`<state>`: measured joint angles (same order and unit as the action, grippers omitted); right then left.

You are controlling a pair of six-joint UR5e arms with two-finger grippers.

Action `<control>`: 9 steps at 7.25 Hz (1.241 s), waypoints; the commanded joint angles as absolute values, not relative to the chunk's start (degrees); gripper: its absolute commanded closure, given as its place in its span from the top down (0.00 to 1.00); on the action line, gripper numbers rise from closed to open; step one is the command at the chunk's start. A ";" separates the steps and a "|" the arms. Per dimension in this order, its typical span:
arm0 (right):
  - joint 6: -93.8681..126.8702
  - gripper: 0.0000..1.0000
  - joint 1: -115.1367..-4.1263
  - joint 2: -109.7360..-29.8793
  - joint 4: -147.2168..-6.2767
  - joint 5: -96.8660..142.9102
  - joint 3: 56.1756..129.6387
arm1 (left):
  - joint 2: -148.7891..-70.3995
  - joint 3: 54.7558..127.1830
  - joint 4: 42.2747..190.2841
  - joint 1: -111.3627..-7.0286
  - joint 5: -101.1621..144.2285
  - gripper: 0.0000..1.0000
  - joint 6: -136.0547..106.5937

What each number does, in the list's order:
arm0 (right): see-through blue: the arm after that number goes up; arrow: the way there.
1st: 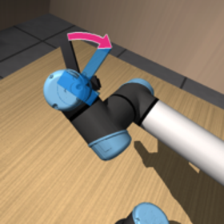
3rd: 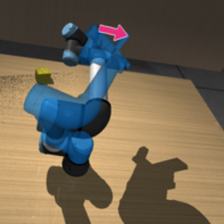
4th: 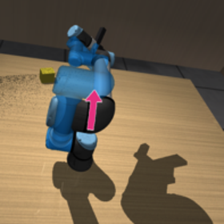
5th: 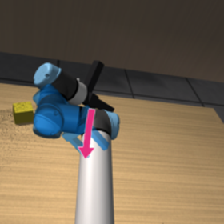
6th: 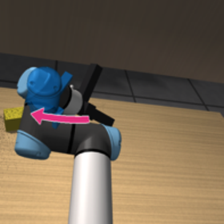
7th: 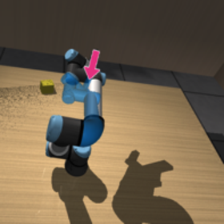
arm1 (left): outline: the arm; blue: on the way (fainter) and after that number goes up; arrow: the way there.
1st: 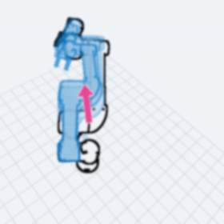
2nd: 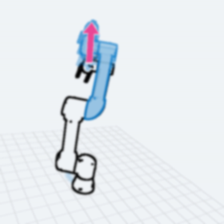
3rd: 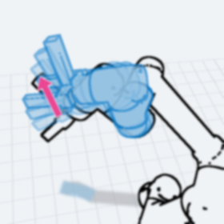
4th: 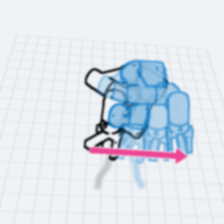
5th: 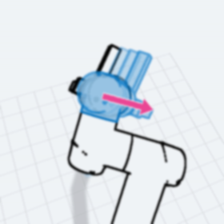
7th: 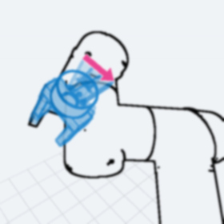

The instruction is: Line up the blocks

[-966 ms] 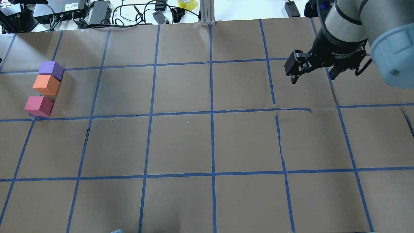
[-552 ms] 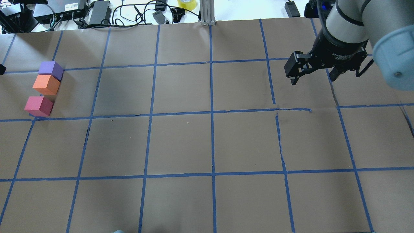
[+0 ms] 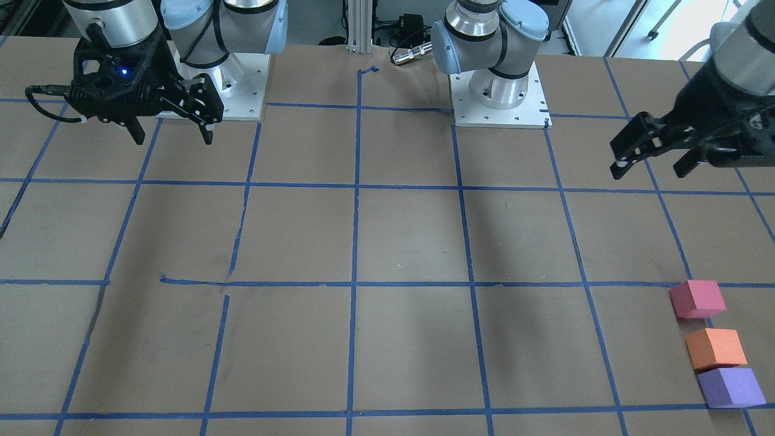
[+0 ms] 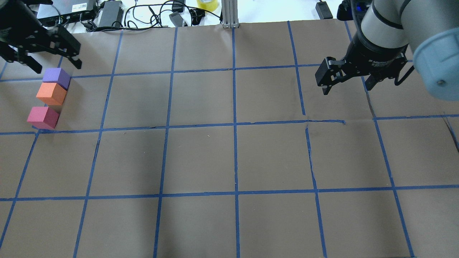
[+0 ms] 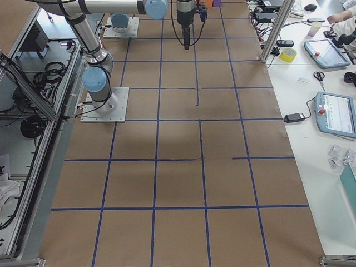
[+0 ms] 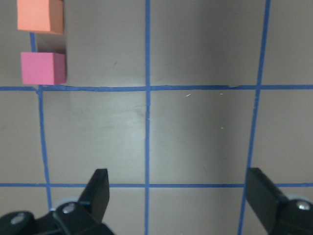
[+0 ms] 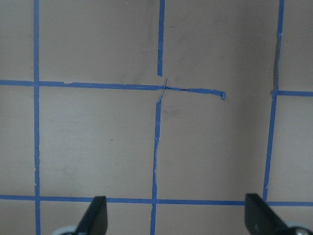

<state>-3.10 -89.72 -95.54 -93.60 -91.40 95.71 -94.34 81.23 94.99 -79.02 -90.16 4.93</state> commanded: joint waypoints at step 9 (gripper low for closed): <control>-3.08 1.00 -89.65 -96.24 -93.52 -89.56 95.45 | -95.36 82.62 90.09 -89.47 -91.86 1.00 -5.63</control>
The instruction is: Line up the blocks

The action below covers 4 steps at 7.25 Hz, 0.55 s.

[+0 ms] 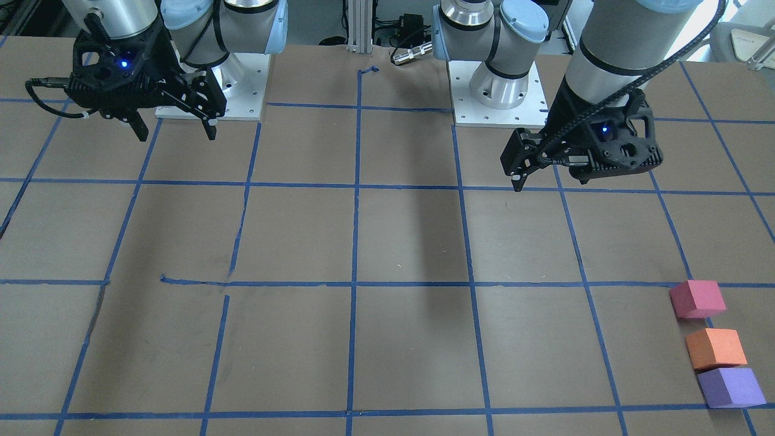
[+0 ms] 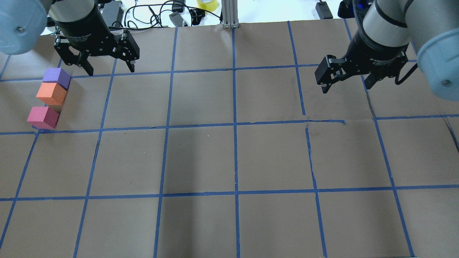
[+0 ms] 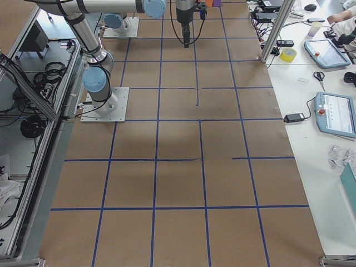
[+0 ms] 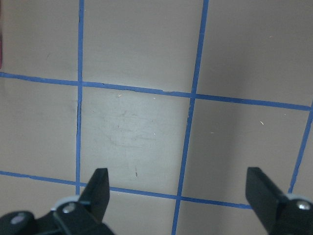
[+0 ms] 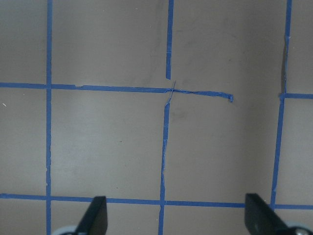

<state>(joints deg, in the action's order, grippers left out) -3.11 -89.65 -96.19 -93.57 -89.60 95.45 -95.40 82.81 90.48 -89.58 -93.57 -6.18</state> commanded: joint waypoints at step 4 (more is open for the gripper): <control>-3.08 1.00 -89.65 -96.15 -93.34 -89.91 95.62 | -94.31 82.88 90.09 -89.30 -91.76 1.00 -1.67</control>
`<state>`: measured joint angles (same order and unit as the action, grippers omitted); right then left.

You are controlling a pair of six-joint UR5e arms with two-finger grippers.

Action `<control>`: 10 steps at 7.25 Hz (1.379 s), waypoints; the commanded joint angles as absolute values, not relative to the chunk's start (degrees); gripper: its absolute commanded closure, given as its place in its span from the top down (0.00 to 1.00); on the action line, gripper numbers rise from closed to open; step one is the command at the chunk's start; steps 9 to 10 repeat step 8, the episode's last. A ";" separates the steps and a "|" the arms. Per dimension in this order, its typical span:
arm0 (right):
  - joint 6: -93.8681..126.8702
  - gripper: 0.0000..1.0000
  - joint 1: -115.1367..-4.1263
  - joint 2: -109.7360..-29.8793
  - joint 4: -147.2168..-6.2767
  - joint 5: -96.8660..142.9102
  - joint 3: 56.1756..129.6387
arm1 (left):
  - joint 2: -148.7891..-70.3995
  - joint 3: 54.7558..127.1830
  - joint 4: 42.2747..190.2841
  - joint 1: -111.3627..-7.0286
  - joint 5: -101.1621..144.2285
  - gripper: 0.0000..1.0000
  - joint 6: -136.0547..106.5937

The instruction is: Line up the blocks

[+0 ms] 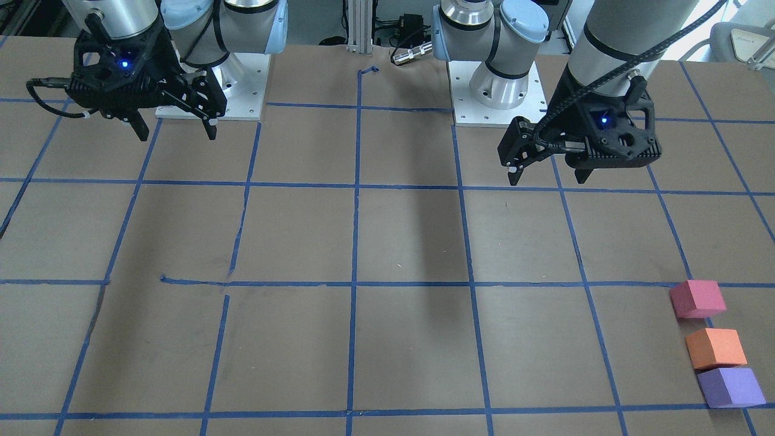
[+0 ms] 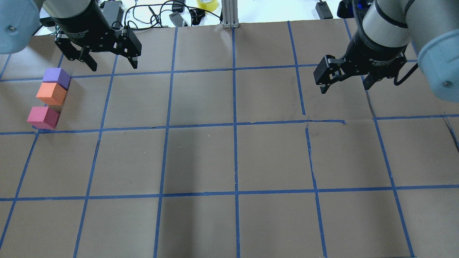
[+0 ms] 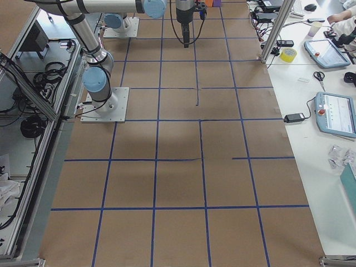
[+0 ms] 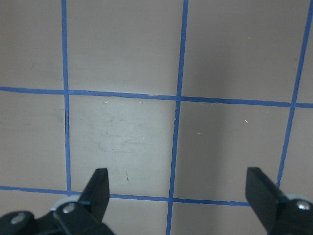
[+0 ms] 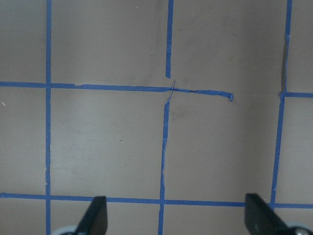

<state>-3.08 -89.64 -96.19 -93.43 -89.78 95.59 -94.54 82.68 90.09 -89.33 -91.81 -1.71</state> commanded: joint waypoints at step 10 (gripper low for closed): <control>-3.16 1.00 -89.65 -96.06 -93.25 -90.26 95.71 | -95.19 83.23 85.34 -89.30 -91.23 1.00 -1.76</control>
